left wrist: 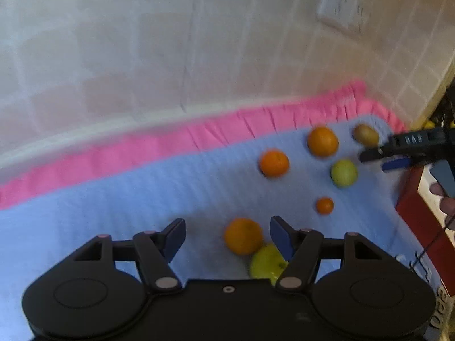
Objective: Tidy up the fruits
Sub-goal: 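Move both open tools back over the remaining fruits on the mat, then grasp an orange with the left tool while the right tool grasps the yellow pear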
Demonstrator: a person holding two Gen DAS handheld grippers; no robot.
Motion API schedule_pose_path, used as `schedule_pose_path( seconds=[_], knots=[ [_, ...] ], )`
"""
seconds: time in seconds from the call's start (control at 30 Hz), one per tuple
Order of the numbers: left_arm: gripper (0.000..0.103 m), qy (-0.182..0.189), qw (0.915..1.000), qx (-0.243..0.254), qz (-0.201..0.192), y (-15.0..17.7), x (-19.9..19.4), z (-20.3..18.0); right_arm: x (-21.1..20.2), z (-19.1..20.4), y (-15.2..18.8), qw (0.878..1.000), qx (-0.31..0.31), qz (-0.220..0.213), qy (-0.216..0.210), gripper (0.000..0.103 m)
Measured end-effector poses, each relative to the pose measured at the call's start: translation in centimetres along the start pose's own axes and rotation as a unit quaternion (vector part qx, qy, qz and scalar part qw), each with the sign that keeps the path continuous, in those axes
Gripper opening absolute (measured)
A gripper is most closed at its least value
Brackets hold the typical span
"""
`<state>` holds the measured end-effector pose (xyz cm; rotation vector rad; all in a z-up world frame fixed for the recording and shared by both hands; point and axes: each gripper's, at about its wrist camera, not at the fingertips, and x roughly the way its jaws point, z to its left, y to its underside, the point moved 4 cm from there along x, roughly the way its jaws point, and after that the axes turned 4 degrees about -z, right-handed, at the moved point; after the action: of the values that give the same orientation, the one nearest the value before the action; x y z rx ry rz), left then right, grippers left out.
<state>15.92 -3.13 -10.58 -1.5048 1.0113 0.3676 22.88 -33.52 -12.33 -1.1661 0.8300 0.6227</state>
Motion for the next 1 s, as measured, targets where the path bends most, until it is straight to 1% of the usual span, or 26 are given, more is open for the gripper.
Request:
schedule_pose_path(
  seconds=[0.03, 0.07, 0.1, 0.17, 0.23, 0.3, 0.4, 0.43, 0.53, 0.57, 0.63, 0.67, 0.7, 0.77, 0.87, 1.0],
  knots=[
    [0.078, 0.011, 0.9996, -0.014, 0.02, 0.1, 1.3, 0.1, 0.7, 0.1, 0.2, 1.0, -0.001, 0.003, 0.002, 0.085],
    [0.078, 0.031, 0.9983, -0.034, 0.037, 0.1, 2.3, 0.2, 1.3, 0.2, 0.3, 1.0, -0.001, 0.007, 0.005, 0.085],
    [0.078, 0.053, 0.9952, -0.06, 0.057, 0.2, 3.3, 0.5, 1.9, 0.2, 0.5, 1.0, 0.001, 0.009, 0.008, 0.085],
    [0.077, 0.063, 0.9908, -0.09, 0.079, 0.6, 4.6, 0.8, 2.6, 0.0, 0.5, 1.0, 0.01, 0.015, 0.012, 0.085],
    [0.072, 0.062, 0.9885, -0.105, 0.09, 1.0, 5.5, 1.0, 3.3, -0.4, 0.4, 1.0, 0.022, 0.017, 0.01, 0.084],
    [0.071, 0.056, 0.9896, -0.101, 0.085, 1.3, 5.7, 0.7, 3.8, -0.4, 0.5, 0.999, 0.022, 0.019, 0.016, 0.084],
    [0.053, 0.032, 0.9936, -0.072, 0.081, 1.1, 6.0, -0.2, 4.7, -0.2, 0.8, 0.999, 0.008, 0.026, 0.03, 0.079],
    [0.046, 0.018, 0.9948, -0.06, 0.081, 1.0, 6.1, -0.4, 5.0, 0.0, 1.0, 0.999, 0.007, 0.029, 0.029, 0.079],
    [0.045, 0.016, 0.9953, -0.057, 0.076, 0.9, 6.2, -0.5, 5.4, 0.5, 1.4, 0.999, -0.006, 0.029, 0.041, 0.079],
    [0.045, 0.016, 0.9956, -0.057, 0.072, 0.9, 6.1, -0.5, 5.5, 0.7, 1.5, 0.998, -0.013, 0.027, 0.048, 0.076],
    [0.045, 0.017, 0.9957, -0.063, 0.065, 1.1, 5.8, -0.3, 5.5, 1.2, 1.6, 0.998, -0.028, 0.02, 0.058, 0.068],
    [0.045, 0.019, 0.9956, -0.069, 0.062, 1.2, 5.5, -0.2, 5.5, 1.4, 1.6, 0.998, -0.034, 0.018, 0.057, 0.056],
    [0.045, 0.021, 0.9954, -0.074, 0.058, 1.2, 5.3, -0.1, 5.4, 1.7, 1.6, 0.998, -0.037, 0.018, 0.052, 0.051],
    [0.044, 0.027, 0.9952, -0.078, 0.053, 1.2, 4.6, 0.0, 4.9, 2.0, 1.6, 0.998, -0.037, 0.013, 0.054, 0.051],
    [0.044, 0.028, 0.9964, -0.072, 0.036, 0.9, 3.1, -0.2, 3.4, 2.2, 1.5, 0.999, -0.028, 0.003, 0.034, 0.051],
    [0.044, 0.026, 0.9979, -0.057, 0.014, -0.3, 0.6, -1.1, -0.6, 2.2, 1.0, 0.999, -0.019, -0.029, 0.019, 0.05]
  ],
)
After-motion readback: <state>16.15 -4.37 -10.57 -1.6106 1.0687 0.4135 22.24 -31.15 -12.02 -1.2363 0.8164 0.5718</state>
